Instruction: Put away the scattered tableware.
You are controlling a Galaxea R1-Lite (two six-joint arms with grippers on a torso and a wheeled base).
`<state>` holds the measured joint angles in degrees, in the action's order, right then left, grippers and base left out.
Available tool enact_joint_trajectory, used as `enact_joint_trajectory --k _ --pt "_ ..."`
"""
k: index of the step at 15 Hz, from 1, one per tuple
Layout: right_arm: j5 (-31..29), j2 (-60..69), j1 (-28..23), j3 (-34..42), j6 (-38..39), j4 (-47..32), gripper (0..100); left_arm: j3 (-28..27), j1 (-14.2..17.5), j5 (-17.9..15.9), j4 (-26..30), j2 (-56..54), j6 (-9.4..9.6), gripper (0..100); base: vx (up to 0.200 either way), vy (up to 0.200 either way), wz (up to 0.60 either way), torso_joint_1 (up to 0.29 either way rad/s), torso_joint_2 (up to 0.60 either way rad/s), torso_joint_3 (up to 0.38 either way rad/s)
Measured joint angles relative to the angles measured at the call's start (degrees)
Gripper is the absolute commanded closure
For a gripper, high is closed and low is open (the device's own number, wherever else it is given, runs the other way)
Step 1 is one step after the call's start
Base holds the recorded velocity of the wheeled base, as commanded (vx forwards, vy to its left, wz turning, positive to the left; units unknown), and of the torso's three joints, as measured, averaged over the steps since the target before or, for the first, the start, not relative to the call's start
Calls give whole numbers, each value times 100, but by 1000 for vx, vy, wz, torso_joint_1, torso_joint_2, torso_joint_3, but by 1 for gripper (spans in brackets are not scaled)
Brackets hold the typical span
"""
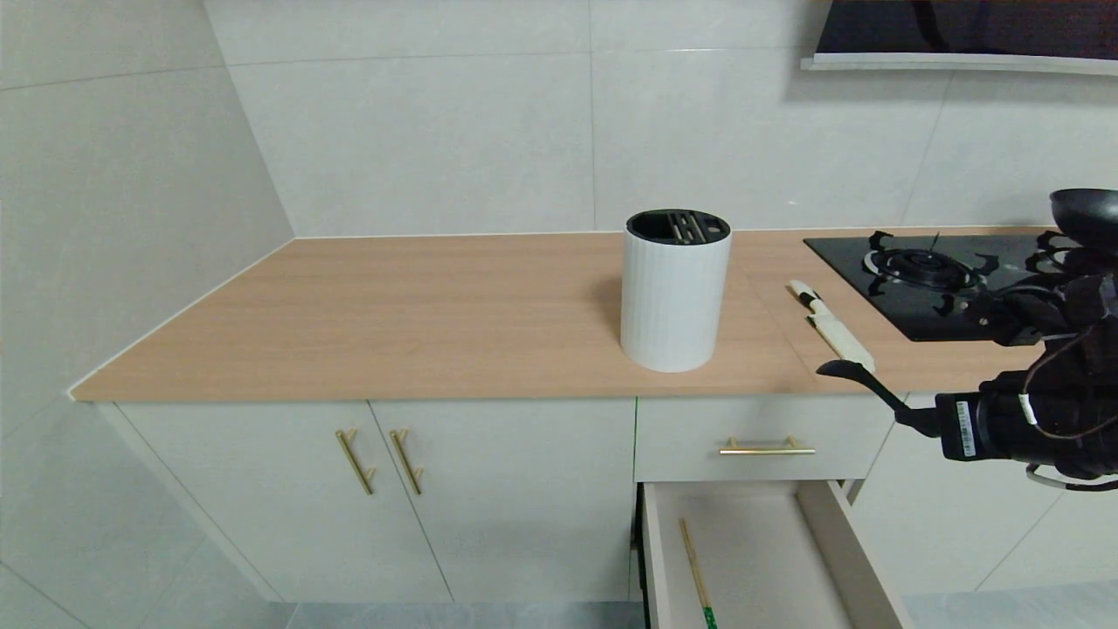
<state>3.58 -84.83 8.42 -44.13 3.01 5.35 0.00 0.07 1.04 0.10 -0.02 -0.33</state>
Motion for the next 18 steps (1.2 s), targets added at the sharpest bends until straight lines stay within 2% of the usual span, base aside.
enact_joint_trajectory --k 7,18 --pt "-2 -245 -62 117 -11 146 100 0 0 0 0 2 0 0 0 0 0 -23 52 31" --pt "9 -328 -44 196 -167 168 100 0 0 0 0 2 0 0 0 0 0 -198 479 276"
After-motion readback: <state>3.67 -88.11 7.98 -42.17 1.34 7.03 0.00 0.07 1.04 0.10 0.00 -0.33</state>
